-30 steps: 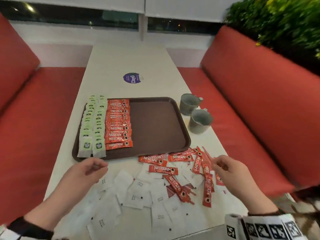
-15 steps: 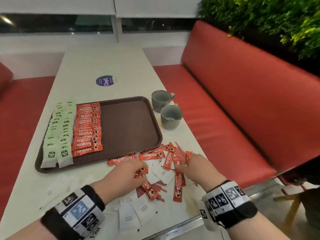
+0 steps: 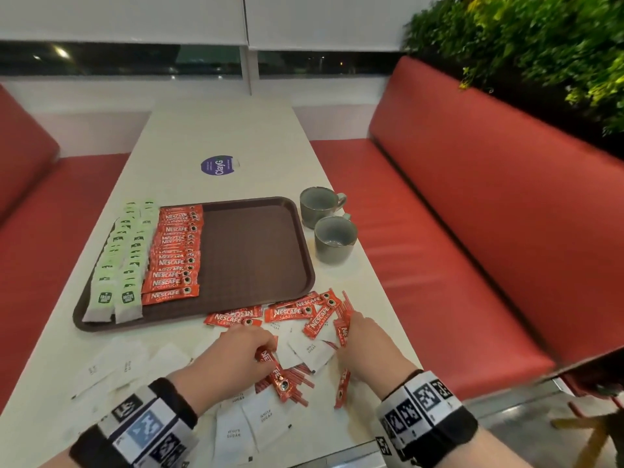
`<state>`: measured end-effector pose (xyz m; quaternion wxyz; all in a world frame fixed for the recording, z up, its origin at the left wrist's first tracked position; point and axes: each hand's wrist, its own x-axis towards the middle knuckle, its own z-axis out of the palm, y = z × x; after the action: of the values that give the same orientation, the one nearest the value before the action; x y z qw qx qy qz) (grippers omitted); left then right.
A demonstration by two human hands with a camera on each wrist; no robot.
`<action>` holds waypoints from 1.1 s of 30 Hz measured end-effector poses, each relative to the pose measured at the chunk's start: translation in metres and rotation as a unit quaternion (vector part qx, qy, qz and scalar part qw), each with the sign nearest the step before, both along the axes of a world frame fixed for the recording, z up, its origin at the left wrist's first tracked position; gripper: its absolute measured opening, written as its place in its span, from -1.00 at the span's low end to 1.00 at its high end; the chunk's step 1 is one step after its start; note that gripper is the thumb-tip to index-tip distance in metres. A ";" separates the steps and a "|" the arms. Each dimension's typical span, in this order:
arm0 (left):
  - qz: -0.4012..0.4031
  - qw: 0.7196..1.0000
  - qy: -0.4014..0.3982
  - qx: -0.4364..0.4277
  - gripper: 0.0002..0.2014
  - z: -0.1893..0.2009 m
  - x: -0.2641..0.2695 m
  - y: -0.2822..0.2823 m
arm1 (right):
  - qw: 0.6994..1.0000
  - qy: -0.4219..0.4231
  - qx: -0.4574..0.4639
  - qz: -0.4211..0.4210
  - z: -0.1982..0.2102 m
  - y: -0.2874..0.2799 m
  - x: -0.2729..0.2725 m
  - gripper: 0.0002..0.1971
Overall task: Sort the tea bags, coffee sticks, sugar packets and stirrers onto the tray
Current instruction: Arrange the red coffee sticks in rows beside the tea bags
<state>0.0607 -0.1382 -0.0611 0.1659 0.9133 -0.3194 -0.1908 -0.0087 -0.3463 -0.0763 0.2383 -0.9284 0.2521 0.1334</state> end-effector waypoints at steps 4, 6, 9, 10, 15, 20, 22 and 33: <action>0.012 1.000 0.011 -0.007 -0.72 -0.001 0.001 -0.004 | 1.000 -0.016 -0.006 0.026 0.004 0.000 -0.001 -0.72; 0.015 1.000 0.010 -0.019 -0.72 0.002 0.001 -0.009 | 1.000 -0.014 0.004 0.027 0.007 0.000 -0.001 -0.72; 0.027 0.999 0.019 -0.043 -0.72 0.011 0.001 -0.019 | 0.998 -0.033 0.060 -0.001 0.014 -0.006 0.000 -0.76; 0.037 0.997 0.030 -0.059 -0.72 0.014 0.000 -0.023 | 0.994 -0.048 0.093 -0.019 0.018 -0.009 0.000 -0.82; 0.060 0.982 0.122 -0.127 -0.59 0.028 -0.001 -0.047 | 0.936 -0.152 0.298 -0.113 0.031 -0.017 0.004 -0.88; 0.043 0.940 0.293 -0.170 -0.33 0.036 -0.004 -0.063 | 0.842 -0.184 0.494 -0.119 0.045 -0.005 0.008 -0.84; 0.049 0.913 0.335 -0.227 -0.54 0.040 -0.010 -0.066 | 0.851 -0.187 0.481 -0.100 0.050 0.002 0.009 -0.85; 0.179 0.924 0.254 -0.221 -0.89 0.039 -0.005 -0.029 | 0.997 -0.051 0.009 0.055 0.045 -0.023 0.012 -0.83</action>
<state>0.0560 -0.1669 -0.0225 0.4710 0.8161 -0.1313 -0.3080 0.0031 -0.3695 -0.0311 0.2516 -0.9442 0.1868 0.1014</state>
